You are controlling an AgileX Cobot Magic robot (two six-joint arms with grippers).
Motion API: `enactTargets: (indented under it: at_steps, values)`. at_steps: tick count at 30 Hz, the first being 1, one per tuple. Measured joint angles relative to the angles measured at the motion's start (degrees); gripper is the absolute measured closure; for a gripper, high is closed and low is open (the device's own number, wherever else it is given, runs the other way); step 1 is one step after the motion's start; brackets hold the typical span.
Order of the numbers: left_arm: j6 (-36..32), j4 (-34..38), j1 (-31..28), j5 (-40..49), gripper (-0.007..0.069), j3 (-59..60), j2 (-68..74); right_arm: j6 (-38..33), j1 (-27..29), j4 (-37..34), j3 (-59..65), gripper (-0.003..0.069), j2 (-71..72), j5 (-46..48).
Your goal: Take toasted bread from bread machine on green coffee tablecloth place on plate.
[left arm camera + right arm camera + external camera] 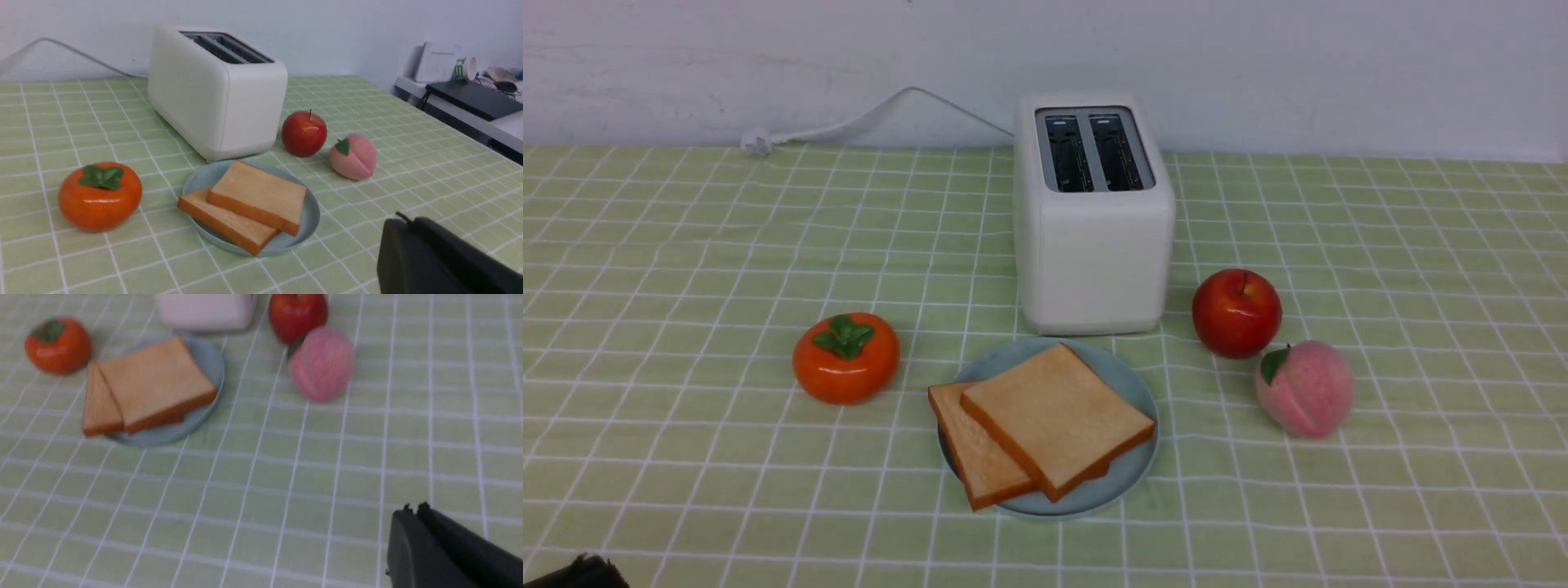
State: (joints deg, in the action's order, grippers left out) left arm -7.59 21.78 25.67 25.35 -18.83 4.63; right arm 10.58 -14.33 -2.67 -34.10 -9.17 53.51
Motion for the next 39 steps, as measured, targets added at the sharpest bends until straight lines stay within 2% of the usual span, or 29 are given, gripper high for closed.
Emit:
enactTargets:
  at_steps: [2, 5, 16, 20, 25, 26, 30, 39]
  values:
    - [0.0, 0.1, 0.0, 1.4, 0.0638, 0.0, 0.0, 1.1, 0.0, 2.1, 3.4, 0.0650, 5.0, -5.8]
    - [0.0, 0.1, 0.0, 3.0, 0.0638, 0.0, 0.0, 1.7, 0.0, 3.4, 7.0, 0.0641, 9.4, -8.2]
    - [0.0, 0.2, 0.0, 5.0, 0.0638, 0.0, 0.0, 1.8, 0.0, 4.0, 12.2, 0.0627, 10.0, -11.0]
    - [0.0, 0.2, 0.0, 5.0, 0.0638, 0.0, 0.0, 1.8, 0.1, 7.3, 12.8, 0.0648, 10.0, -13.5]
    - [0.0, 0.1, 0.0, 5.0, 0.0637, 0.0, 0.0, 1.8, 4.9, 10.1, 19.3, 0.0679, 10.0, -23.0]
    - [0.0, 0.1, 0.0, 5.1, 0.0637, 0.0, 0.0, 1.8, 7.5, 10.4, 24.2, 0.0678, 10.0, -26.7]
    - [0.0, 0.1, 0.0, 5.1, 0.0634, 0.0, 0.0, 1.8, 10.4, 10.7, 34.0, 0.0678, 10.0, -33.3]
    - [0.0, 0.2, 0.0, 5.1, 0.0627, 0.0, 0.0, 1.8, 10.9, 10.8, 35.2, 0.0678, 10.0, -31.7]
